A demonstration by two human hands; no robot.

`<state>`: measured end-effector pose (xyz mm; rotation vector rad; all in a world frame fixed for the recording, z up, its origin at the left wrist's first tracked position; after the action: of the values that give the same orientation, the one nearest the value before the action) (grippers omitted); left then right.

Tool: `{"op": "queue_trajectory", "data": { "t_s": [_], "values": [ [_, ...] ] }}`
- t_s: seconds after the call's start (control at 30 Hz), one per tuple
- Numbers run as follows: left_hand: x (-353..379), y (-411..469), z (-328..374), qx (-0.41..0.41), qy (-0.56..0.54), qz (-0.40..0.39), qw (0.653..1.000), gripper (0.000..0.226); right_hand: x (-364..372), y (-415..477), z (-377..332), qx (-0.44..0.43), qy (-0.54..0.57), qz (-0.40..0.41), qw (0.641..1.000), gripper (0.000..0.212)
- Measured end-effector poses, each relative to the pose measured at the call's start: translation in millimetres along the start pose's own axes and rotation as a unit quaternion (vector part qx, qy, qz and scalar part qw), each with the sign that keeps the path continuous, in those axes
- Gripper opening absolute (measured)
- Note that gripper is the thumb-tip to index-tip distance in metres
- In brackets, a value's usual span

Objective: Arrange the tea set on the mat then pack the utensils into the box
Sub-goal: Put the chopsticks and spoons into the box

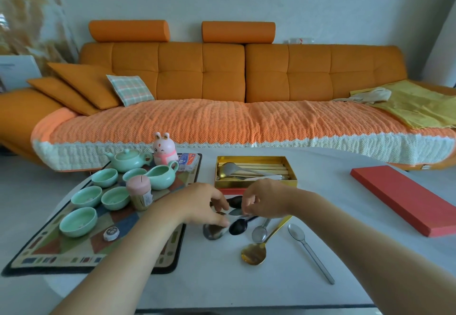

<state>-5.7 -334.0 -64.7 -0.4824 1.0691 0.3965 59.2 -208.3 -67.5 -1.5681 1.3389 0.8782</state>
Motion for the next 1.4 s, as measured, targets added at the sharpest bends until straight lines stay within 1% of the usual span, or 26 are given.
{"op": "queue_trajectory", "data": {
  "t_s": [0.1, 0.2, 0.27, 0.33, 0.4, 0.47, 0.57, 0.63, 0.73, 0.8, 0.87, 0.97, 1.07, 1.13, 1.27, 1.4],
  "values": [
    [4.2, 1.9, 0.6, 0.002, -0.009, -0.023, 1.0, 0.031, 2.9, -0.8, 2.0, 0.012, 0.012, -0.014, 1.0, 0.016],
    [7.7, 5.3, 0.7, 0.007, -0.015, -0.033, 0.999, 0.019, 8.0, 0.8, 3.7, 0.018, 0.025, -0.026, 0.999, 0.016],
    [5.5, 8.5, 0.1, 0.01, -0.036, -0.028, 0.999, 0.014, 7.1, 2.6, 4.4, 0.016, 0.032, -0.025, 0.999, 0.017],
    [-1.2, 12.8, -1.2, 0.018, -0.08, -0.01, 0.997, 0.012, 0.4, 3.7, 8.2, 0.023, 0.076, -0.011, 0.997, 0.021],
    [-11.7, 17.0, -2.6, 0.029, -0.136, 0.033, 0.99, 0.011, -10.4, 4.3, 15.0, 0.039, 0.122, 0.014, 0.992, 0.023],
    [-23.4, 21.3, -6.7, 0.024, -0.156, 0.106, 0.982, 0.014, -24.4, 6.2, 24.5, 0.054, 0.141, 0.058, 0.987, 0.027],
    [-36.8, 27.3, -10.6, 0.015, -0.136, 0.212, 0.968, 0.03, -43.5, 10.1, 44.1, 0.089, 0.154, 0.141, 0.974, 0.031],
    [-39.4, 31.8, -9.5, 0.019, -0.119, 0.243, 0.963, 0.038, -51.6, 11.3, 54.0, 0.115, 0.144, 0.186, 0.965, 0.032],
    [-38.1, 38.0, -2.0, 0.04, -0.039, 0.263, 0.963, 0.043, -55.2, 17.6, 63.3, 0.128, 0.152, 0.216, 0.956, 0.037],
    [-32.5, 43.3, 3.7, 0.052, 0.021, 0.251, 0.966, 0.046, -53.9, 25.7, 68.6, 0.138, 0.158, 0.22, 0.953, 0.036],
    [-25.0, 50.2, 4.0, 0.042, 0.058, 0.225, 0.972, 0.049, -51.7, 34.6, 72.5, 0.148, 0.156, 0.217, 0.952, 0.036],
    [-16.2, 60.2, -2.1, 0.025, 0.08, 0.189, 0.978, 0.053, -47.4, 44.2, 73.9, 0.155, 0.129, 0.196, 0.96, 0.037],
    [-11.9, 67.2, -4.2, 0.029, 0.111, 0.174, 0.978, 0.054, -44.1, 51.2, 74.6, 0.146, 0.095, 0.169, 0.97, 0.042],
    [-10.2, 71.4, -3.8, 0.032, 0.126, 0.168, 0.977, 0.053, -45.9, 53.4, 72.9, 0.136, 0.075, 0.166, 0.974, 0.046],
    [-7.6, 77.2, -4.6, 0.035, 0.153, 0.163, 0.974, 0.053, -51.3, 51.9, 74.7, 0.126, 0.059, 0.192, 0.971, 0.04],
    [-6.7, 79.3, -5.7, 0.03, 0.162, 0.159, 0.973, 0.054, -56.4, 40.7, 76.6, 0.094, 0.069, 0.245, 0.962, 0.035]
  ]
}}
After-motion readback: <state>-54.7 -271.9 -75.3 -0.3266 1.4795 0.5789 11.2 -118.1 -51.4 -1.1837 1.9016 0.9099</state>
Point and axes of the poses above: each hand's wrist, its own y-axis towards the middle knuckle, its own x-axis out of the palm, z = x × y, the point moved 8 cm from there along y, towards the middle knuckle, and after that the axes turned 2 degrees about -z, right-handed, at the moved point
